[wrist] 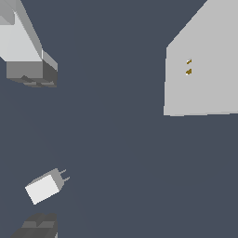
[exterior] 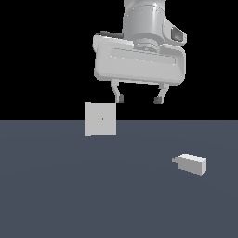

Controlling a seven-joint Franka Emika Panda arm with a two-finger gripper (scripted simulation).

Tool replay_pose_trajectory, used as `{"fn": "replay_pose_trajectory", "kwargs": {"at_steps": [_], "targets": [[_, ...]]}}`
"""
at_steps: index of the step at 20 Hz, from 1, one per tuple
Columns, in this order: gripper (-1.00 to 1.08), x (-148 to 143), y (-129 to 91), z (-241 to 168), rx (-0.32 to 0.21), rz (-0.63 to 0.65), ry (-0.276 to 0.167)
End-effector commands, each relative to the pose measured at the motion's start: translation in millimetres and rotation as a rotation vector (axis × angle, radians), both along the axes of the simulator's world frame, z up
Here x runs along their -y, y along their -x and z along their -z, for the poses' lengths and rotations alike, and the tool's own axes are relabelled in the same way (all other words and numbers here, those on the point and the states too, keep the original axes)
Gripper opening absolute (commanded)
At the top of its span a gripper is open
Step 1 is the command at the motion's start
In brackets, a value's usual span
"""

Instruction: Plug the charger into the wall socket.

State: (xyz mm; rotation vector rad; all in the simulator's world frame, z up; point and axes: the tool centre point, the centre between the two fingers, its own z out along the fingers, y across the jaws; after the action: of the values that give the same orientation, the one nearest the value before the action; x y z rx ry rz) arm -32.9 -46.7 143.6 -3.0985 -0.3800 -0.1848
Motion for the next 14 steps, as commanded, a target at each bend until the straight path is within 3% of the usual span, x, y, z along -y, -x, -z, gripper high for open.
{"fn": "replay_pose_trajectory", "kwargs": {"at_steps": [1,14], "targets": [[1.0,7,5,5,0.016,-0.032,-0.006],[1.0,37,21,29,0.084,-0.174,-0.036]]}}
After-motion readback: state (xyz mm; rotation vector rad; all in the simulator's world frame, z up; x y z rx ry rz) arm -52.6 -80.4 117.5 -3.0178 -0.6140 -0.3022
